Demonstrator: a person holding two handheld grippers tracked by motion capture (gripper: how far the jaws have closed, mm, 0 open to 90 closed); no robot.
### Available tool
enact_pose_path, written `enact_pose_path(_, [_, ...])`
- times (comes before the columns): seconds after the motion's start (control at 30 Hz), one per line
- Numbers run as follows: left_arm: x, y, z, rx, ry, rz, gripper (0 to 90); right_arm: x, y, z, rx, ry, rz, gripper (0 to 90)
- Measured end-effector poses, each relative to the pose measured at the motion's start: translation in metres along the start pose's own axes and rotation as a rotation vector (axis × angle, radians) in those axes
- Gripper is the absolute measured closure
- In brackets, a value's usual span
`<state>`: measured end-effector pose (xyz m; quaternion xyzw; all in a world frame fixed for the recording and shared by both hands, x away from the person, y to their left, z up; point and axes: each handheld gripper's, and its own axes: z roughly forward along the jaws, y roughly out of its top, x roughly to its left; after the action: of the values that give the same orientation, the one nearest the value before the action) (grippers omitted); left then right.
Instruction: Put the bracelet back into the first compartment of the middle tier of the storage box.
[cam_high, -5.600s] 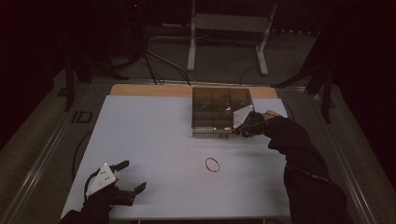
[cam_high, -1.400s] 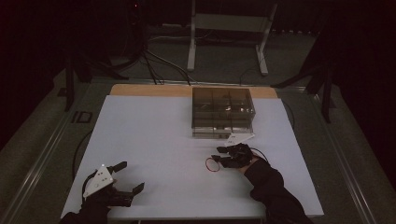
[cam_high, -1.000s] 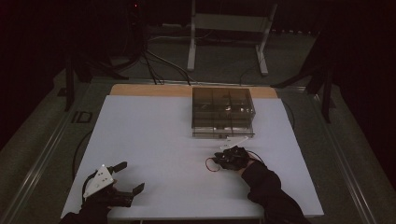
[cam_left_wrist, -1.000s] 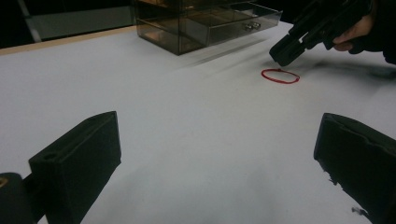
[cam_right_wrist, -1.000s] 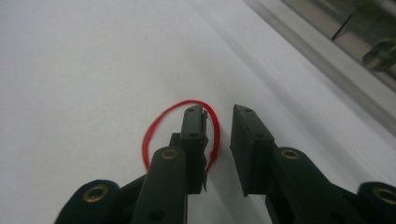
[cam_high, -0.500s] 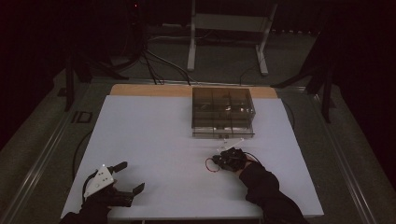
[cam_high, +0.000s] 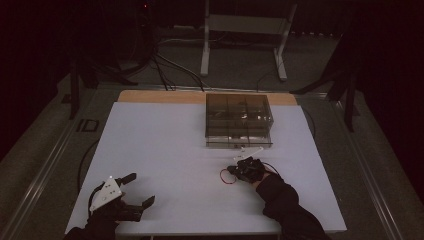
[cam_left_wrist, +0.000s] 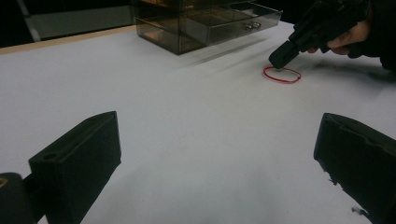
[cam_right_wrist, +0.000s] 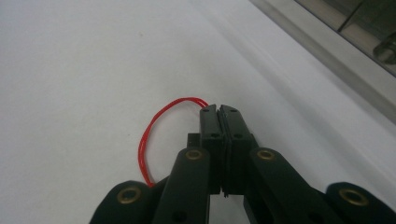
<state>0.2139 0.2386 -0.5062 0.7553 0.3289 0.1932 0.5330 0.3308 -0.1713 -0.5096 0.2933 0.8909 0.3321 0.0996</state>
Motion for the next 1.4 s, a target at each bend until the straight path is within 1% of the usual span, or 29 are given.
enact_pose_path(0.13, [0.0,0.0,0.0,0.0,0.0,0.0,2.2,0.003,0.003,-0.003,0.002,0.005,-0.007,90.0])
enact_pose_path(0.37, [0.0,0.0,0.0,0.001,0.001,0.0,2.2,0.005,0.009,-0.012,-0.013,0.018,-0.006,90.0])
enact_pose_path(0.57, [0.0,0.0,0.0,0.001,0.003,0.001,2.2,0.007,0.013,-0.017,-0.02,0.022,-0.015,90.0])
enact_pose_path(0.83, [0.0,0.0,0.0,-0.001,0.006,-0.005,2.2,0.004,0.017,-0.026,-0.037,0.018,-0.008,90.0])
enact_pose_path(1.0, [0.0,0.0,0.0,0.001,0.004,0.0,2.2,0.003,0.02,-0.031,-0.044,0.012,-0.003,90.0])
enact_pose_path(1.2, [0.0,0.0,0.0,0.0,0.005,0.0,2.2,0.002,0.022,-0.033,-0.049,0.007,-0.009,90.0])
enact_pose_path(1.4, [0.0,0.0,0.0,0.0,0.005,0.0,2.2,0.001,0.024,-0.034,-0.051,0.006,-0.005,90.0])
